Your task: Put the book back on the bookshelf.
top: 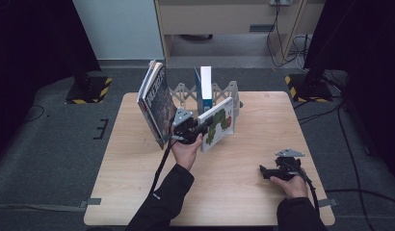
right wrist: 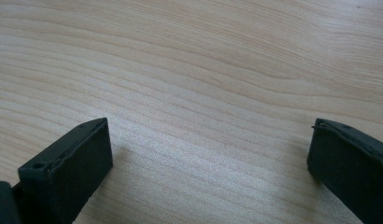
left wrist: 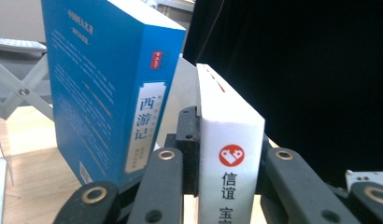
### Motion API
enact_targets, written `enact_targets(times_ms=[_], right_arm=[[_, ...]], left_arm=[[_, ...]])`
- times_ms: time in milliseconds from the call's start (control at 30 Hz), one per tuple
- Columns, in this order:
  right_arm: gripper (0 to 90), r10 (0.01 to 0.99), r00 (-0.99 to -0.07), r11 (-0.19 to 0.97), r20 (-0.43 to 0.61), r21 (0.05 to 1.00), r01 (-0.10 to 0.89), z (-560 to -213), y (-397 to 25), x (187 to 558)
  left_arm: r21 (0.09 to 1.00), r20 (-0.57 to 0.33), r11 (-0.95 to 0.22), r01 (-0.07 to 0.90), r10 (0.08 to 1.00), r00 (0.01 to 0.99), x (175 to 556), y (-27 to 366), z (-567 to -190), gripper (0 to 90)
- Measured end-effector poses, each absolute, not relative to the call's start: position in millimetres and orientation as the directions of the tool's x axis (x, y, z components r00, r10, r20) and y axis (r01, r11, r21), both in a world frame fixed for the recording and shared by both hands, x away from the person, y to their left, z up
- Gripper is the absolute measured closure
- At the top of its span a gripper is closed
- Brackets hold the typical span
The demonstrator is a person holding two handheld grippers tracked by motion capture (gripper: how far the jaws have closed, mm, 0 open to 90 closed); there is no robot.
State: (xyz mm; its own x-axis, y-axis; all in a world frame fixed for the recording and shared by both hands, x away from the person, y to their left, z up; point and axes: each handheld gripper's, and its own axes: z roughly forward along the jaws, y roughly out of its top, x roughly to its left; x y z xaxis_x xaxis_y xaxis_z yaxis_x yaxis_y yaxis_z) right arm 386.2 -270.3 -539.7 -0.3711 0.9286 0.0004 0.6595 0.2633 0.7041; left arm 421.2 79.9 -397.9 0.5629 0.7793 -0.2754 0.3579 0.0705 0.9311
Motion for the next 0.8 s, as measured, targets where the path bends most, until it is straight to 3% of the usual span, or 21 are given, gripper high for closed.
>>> enact_targets(times_ms=[800], right_arm=[[0.4, 0.929, -0.371, 0.264, -0.001, 0.705, 0.659, -539.7, -270.1, 386.5]], left_arm=[[0.936, -0.241, 0.056, 0.349, 0.823, 0.515, 448.3, 49.0, -411.0, 74.4]])
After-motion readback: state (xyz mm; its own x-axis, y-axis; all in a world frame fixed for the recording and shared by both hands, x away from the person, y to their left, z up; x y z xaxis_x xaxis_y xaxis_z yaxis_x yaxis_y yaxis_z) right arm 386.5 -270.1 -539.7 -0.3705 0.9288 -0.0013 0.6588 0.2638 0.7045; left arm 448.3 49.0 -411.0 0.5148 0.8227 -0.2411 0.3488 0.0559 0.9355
